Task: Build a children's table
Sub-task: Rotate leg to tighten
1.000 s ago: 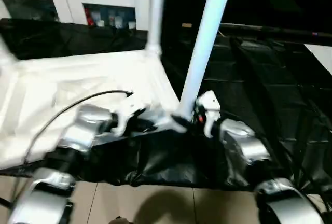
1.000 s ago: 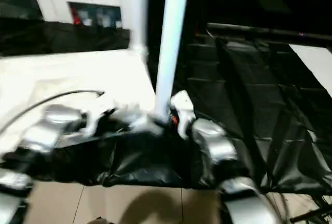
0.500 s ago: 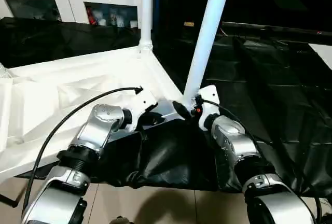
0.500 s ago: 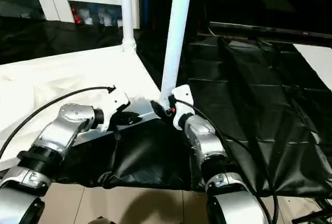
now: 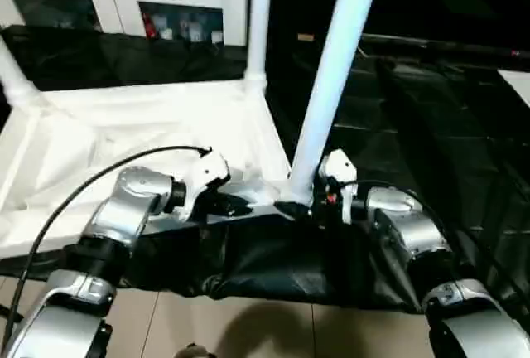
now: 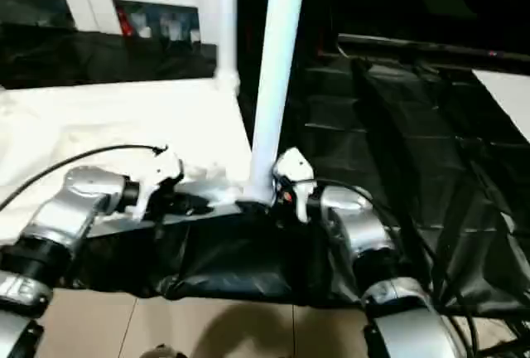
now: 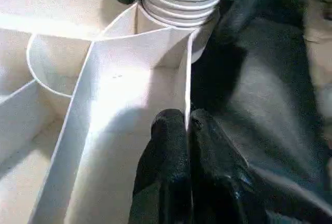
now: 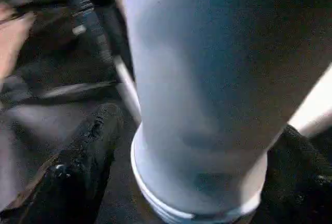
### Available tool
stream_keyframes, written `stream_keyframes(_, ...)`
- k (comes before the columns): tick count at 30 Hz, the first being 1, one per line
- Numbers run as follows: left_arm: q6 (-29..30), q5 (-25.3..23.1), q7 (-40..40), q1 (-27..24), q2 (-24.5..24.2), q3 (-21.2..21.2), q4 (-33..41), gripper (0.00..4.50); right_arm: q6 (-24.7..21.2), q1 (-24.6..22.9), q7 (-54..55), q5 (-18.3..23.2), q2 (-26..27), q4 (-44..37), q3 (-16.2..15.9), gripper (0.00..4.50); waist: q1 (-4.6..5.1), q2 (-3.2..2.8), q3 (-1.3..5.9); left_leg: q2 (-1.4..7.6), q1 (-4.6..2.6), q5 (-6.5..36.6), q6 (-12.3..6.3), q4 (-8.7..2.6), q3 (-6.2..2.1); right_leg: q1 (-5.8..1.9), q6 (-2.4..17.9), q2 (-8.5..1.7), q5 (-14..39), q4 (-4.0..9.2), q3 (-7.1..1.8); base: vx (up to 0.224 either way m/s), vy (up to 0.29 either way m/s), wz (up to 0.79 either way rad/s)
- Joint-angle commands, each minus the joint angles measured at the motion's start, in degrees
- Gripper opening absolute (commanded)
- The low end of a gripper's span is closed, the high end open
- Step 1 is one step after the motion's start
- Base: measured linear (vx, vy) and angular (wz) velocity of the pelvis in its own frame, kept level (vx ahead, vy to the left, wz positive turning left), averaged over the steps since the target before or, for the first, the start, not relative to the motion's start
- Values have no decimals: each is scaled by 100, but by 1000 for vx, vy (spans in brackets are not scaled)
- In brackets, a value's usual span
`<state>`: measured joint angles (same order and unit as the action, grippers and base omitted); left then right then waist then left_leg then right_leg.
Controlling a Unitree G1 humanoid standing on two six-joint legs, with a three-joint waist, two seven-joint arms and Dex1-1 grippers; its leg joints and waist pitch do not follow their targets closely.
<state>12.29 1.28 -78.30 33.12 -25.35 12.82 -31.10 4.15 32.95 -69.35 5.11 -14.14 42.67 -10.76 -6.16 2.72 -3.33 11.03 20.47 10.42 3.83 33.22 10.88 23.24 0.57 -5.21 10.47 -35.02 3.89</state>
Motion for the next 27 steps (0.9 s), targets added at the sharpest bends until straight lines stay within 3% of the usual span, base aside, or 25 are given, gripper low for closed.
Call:
stream_keyframes(1, 27, 326, -435, 50, 94, 152, 288, 0, -104, -91, -515, -4, 8, -204, -330, 355, 0, 1, 369, 271, -45, 1053, -307, -384, -49, -276, 1458, -347, 935, 331, -272, 0, 0, 0)
stream_keyframes(3, -3, 295, -520, 66, 68, 195, 259, 0, -174, -129, -679, 3, -41, -314, -379, 352, -14, 5, 365, 272, -45, 1020, -308, -388, -49, -274, 1430, -344, 965, 336, -274, 0, 0, 0)
stream_keyframes(4, -16, 303, -556, 76, 77, 196, 246, 0, -213, -158, -742, 10, -70, -387, -411, 330, -16, 4, 366, 272, -55, 1035, -300, -384, -42, -266, 1437, -345, 975, 342, -277, 0, 0, 0)
stream_keyframes(5, -44, 292, -555, 97, 105, 201, 214, 0, -239, -205, -769, 5, -97, -466, -447, 330, -21, 38, 359, 274, -57, 1081, -264, -391, -43, -263, 1414, -347, 1066, 352, -277, 0, 0, 0)
stream_keyframes(10, -57, 300, -454, 107, 147, 168, 201, 0, -345, -277, -820, 32, -109, -565, -465, 287, -27, 69, 355, 273, -57, 1124, -220, -397, -50, -257, 1315, -365, 1318, 366, -279, 0, 0, 0)
stream_keyframes(12, -90, 258, -152, 75, 195, 85, 168, 0, -413, -313, -712, 13, -36, -523, -460, 279, -25, 117, 349, 267, -51, 1113, -228, -392, -49, -251, 1258, -372, 1430, 376, -282, 0, 0, 0)
stream_keyframes(15, -88, 160, 387, 54, 311, -38, 132, 0, -495, -339, -448, -22, 81, -457, -404, 277, -24, 132, 344, 263, -55, 1115, -215, -396, -52, -242, 1171, -379, 1586, 399, -286, 0, 0, 0)
stream_keyframes(17, -115, 39, 875, 89, 440, -128, 44, 0, -457, -261, 267, -93, 302, -226, -199, 277, -17, 166, 333, 259, -46, 1167, -186, -405, -63, -234, 1094, -389, 1779, 419, -287, 0, 0, 0)
stream_keyframes(19, -80, 24, 991, 104, 482, -160, 21, 0, -417, -221, 592, -135, 389, -126, -117, 277, -3, 144, 322, 249, -56, 1291, -94, -418, -78, -221, 999, -403, 2088, 453, -287, 0, 0, 0)
stream_keyframes(22, 296, -180, 1967, 212, 850, -247, 64, 0, -590, 120, 2541, -52, 1000, 555, 501, 275, 66, 134, 321, 257, -75, 1502, 114, -464, -108, -194, 956, -398, 2262, 460, -287, 0, 0, 0)
stream_keyframes(23, 345, -217, 2160, 233, 926, -263, 61, 0, -624, 154, 2746, -23, 1088, 621, 569, 275, 122, 137, 343, 260, -74, 1487, 217, -464, -124, -215, 975, -394, 2098, 440, -276, 0, 0, 0)
stream_keyframes(24, 405, -242, 2354, 248, 1047, -266, 57, 0, -581, 178, 2989, -85, 1207, 675, 560, 275, 114, 75, 347, 256, -82, 1498, 206, -457, -121, -211, 1000, -394, 2000, 435, -283, 0, 0, 0)
stream_keyframes(27, 492, -328, 2657, 247, 1250, -232, 60, 0, -423, 166, 3277, -290, 1444, 666, 435, 275, 118, 128, 365, 225, -64, 1295, 71, -429, -79, -236, 1062, -367, 1527, 416, -295, 0, 0, 0)
